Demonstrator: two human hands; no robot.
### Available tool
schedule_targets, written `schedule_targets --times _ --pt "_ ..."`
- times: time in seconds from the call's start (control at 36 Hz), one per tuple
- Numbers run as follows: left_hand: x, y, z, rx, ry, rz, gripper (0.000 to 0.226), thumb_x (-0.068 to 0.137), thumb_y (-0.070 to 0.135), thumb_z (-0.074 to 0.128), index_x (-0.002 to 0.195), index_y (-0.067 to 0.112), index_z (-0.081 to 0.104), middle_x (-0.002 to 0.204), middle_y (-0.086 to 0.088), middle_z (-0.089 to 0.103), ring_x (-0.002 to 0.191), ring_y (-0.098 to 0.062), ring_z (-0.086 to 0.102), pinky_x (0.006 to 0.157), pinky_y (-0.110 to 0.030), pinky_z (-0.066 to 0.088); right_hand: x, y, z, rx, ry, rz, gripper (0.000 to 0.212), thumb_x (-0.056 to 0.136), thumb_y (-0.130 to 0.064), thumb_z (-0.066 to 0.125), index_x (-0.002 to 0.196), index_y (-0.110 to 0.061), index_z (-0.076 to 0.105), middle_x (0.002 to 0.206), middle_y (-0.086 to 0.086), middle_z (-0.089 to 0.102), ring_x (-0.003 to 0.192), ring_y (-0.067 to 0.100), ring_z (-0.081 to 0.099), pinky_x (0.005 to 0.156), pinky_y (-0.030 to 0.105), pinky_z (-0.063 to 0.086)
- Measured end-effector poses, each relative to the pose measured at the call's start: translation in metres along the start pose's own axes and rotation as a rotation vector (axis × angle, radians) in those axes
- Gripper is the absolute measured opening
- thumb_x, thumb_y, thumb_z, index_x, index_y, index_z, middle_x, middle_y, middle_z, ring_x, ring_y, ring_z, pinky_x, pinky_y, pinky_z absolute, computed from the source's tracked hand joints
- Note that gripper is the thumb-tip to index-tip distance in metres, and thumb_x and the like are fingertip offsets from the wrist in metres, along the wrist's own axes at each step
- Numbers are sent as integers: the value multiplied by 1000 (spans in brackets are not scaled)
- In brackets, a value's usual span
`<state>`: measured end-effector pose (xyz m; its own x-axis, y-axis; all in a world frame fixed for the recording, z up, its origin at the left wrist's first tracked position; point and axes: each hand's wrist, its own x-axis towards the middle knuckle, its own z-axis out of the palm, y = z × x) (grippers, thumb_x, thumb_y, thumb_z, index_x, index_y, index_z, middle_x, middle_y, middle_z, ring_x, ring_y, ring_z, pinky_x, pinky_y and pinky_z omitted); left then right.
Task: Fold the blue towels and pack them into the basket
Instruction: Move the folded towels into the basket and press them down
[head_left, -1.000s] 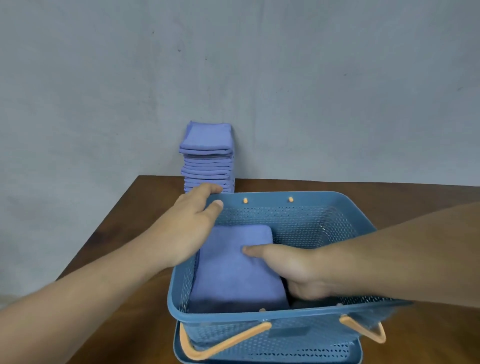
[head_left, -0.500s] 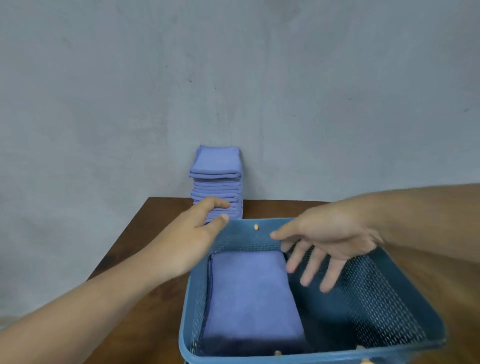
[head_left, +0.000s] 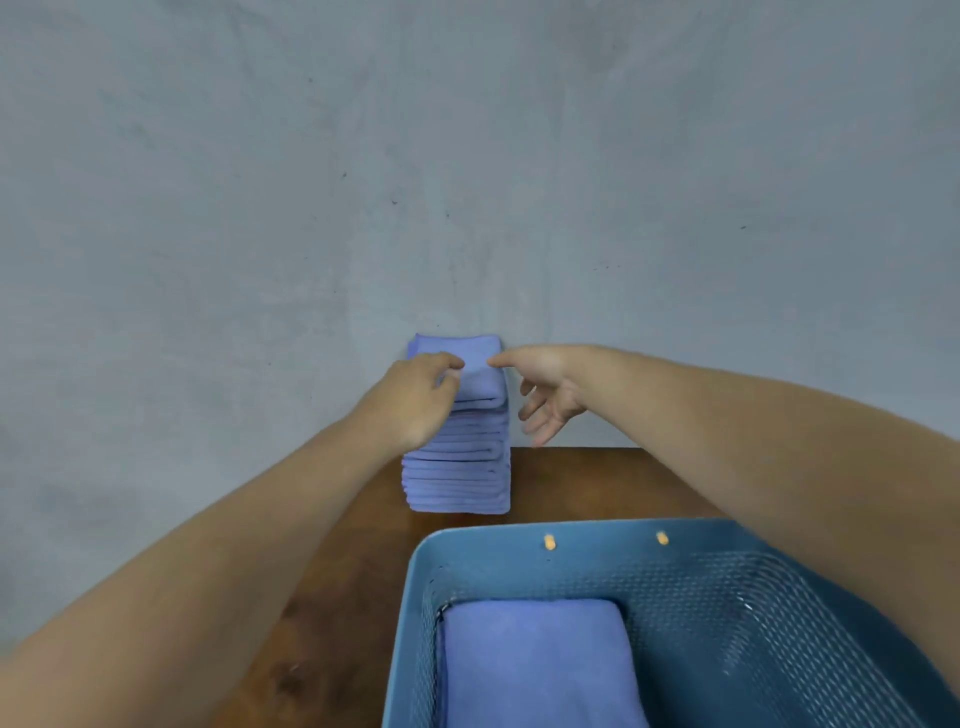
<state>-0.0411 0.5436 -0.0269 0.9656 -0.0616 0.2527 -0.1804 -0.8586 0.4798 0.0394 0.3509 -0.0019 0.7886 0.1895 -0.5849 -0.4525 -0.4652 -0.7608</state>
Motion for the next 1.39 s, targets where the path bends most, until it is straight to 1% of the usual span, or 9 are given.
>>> schedule_targets --times 0.08,0.17,0.36,0.47,0.58,0.75,0.94,1.19,1.39 --pt "12 -22 17 141 -26 28 52 108 50 30 149 30 56 156 4 54 144 -25 46 121 -42 37 35 -1 6 83 -37 41 113 92 -69 66 167 -4 11 165 31 28 140 53 45 92 69 53" --pt "12 -35 26 157 -35 30 49 111 51 30 153 34 50 159 9 48 149 -23 34 123 -42 32 53 -5 9 99 -109 32 98 91 -68 68 158 -3 35 140 28 51 109 47 61 79 66 56" --pt "11 -51 33 82 -1 76 45 113 45 35 153 35 50 156 14 50 148 -16 30 120 -32 28 91 -10 4 58 -78 -14 116 61 -61 94 152 -9 46 143 17 56 122 37 64 96 56 58" --pt "8 -49 34 53 19 98 44 113 43 36 153 34 52 155 15 50 148 -12 30 119 -28 25 86 -8 7 98 -92 -50 83 75 -56 89 138 -9 61 129 12 70 111 29 72 75 42 64" --pt "5 -48 27 -99 63 78 38 113 39 39 143 35 62 144 17 59 138 -4 45 112 -24 34 82 -6 13 128 -73 -159 61 75 -42 84 128 -16 68 127 10 72 111 28 72 85 44 62" --pt "-5 -39 1 -484 465 -82 29 107 38 57 134 28 59 134 21 59 117 20 50 88 3 32 45 -20 22 162 -61 -370 38 75 -31 73 109 -17 73 100 8 76 86 28 73 74 37 61" --pt "-11 -25 -41 -871 241 -220 133 60 90 77 166 28 26 165 11 40 145 -10 47 123 -46 37 -42 -22 11 351 -30 -685 34 79 -25 75 111 -12 74 106 12 74 97 29 71 82 39 55" --pt "-55 56 -89 -935 35 204 89 89 67 74 161 27 38 158 0 54 145 -27 53 120 -60 36 -164 23 -16 453 -61 -976 78 70 -20 80 143 -11 53 138 18 67 121 40 69 101 56 57" --pt "-106 128 -77 -1079 -10 278 110 76 93 58 157 19 48 156 -12 54 147 -32 48 122 -57 36 -246 80 -42 468 -160 -1004 50 76 -15 61 126 -13 58 107 7 69 92 24 71 81 38 60"
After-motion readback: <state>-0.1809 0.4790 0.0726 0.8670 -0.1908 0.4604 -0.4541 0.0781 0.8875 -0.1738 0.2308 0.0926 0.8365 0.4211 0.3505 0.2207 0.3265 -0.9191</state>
